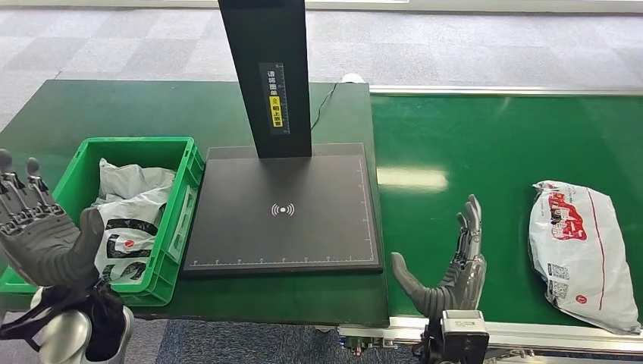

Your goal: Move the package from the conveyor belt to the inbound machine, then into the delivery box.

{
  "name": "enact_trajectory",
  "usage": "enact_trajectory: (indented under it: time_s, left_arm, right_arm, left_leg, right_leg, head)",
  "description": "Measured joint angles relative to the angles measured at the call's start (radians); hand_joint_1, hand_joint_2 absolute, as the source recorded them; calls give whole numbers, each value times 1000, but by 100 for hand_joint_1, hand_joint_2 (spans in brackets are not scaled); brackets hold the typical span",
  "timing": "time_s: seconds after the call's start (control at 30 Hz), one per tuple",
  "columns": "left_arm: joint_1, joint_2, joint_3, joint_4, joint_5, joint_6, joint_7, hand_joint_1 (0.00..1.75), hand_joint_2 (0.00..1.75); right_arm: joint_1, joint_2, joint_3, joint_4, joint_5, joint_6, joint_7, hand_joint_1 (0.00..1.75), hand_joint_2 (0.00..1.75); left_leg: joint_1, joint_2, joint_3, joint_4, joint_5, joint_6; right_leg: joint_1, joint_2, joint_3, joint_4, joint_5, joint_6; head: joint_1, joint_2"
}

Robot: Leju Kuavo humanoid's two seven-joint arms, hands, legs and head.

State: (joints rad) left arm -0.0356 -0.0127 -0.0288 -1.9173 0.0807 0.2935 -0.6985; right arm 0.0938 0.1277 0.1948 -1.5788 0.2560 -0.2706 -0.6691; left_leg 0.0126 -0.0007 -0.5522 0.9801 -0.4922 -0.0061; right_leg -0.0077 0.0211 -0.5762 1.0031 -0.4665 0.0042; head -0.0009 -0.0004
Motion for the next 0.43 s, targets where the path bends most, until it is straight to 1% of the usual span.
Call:
enact_trajectory:
  time_s: [0.07,0.17,0.43]
  left_arm:
    - [36,-22,-19,-18,7,-21,0,0,175]
    - [64,-42,-34,-35,10,-28,0,0,175]
    - [85,-61,-48,-50,13,-32,0,0,175]
  right_arm:
    - [0,2,-6,16,13,10,6,0,175]
    - [0,2,-14,32,18,13,8,0,175]
    - [0,3,-21,57,19,13,8,0,175]
  left_leg:
    - [0,0,0,0,0,0]
    - [0,0,0,0,0,0]
    - [0,0,0,0,0,0]
  right_leg:
    - [0,0,0,0,0,0]
    - [0,-1,1,0,0,0]
    - [0,-1,1,0,0,0]
  head:
    - [0,0]
    - [0,0]
    - [0,0]
